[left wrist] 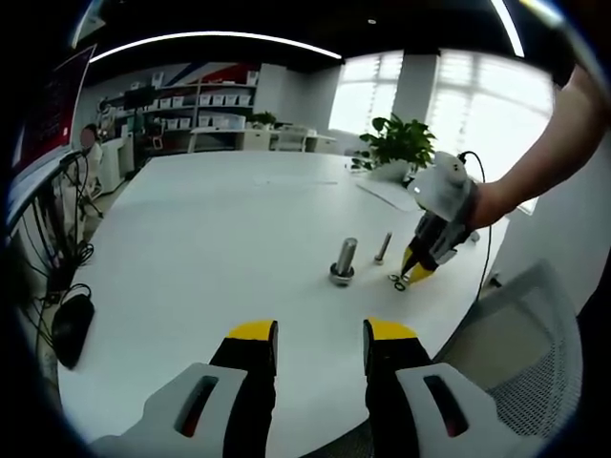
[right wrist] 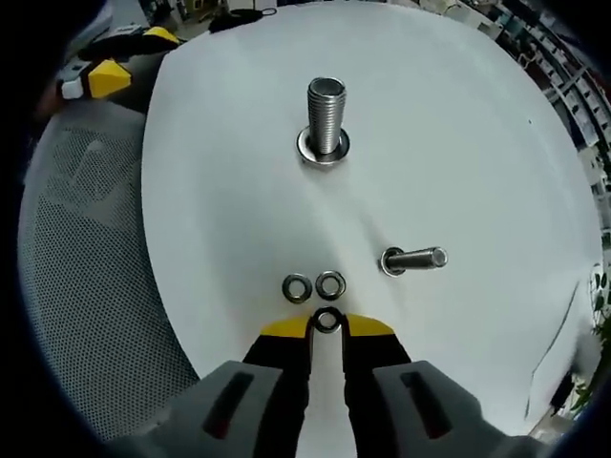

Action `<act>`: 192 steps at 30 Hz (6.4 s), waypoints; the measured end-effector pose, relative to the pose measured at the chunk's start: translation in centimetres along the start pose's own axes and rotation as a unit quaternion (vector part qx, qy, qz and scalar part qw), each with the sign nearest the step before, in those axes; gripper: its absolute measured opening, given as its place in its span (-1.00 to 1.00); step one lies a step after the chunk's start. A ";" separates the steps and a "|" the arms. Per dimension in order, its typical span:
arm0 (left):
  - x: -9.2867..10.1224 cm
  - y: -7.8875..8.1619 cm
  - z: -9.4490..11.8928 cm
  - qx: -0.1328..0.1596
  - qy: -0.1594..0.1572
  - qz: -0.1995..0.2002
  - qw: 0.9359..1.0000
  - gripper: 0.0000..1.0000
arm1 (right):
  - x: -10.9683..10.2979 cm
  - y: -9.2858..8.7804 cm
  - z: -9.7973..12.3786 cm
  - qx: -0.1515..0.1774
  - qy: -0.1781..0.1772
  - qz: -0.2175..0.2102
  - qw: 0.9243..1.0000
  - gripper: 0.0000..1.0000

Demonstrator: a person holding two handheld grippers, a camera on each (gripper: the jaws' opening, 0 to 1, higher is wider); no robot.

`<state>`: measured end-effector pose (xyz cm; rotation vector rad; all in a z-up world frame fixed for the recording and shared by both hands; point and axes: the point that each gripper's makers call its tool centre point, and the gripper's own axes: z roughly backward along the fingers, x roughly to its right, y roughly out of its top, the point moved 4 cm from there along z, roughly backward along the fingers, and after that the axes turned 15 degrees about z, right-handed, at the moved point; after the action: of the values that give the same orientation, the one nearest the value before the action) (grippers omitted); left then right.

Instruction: Place the washer onto the threaded stud by aligning its center hole with the stud, sliding it down to the base, and recovering from edge contact or off-axis alignment until the washer reaches the visible bottom stop.

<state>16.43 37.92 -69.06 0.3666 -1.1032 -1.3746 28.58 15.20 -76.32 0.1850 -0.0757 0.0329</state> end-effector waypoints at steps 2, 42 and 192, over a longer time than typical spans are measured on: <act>0.0 0.0 0.0 0.001 0.000 0.001 1.000 -0.30 | -0.1 -0.1 0.2 -0.003 0.000 -0.001 1.000 -0.73; 0.1 0.0 0.0 0.000 -0.004 0.001 1.000 -0.30 | 3.3 1.2 4.4 0.055 -0.037 -0.033 0.997 -0.72; 0.1 -0.3 -0.1 -0.007 -0.008 0.007 1.000 -0.27 | 1.8 0.3 0.9 0.027 -0.014 -0.058 0.998 -0.51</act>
<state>16.32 37.70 -69.28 0.3373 -1.1060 -1.3752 30.25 15.39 -75.27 0.2440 -0.0923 -0.0844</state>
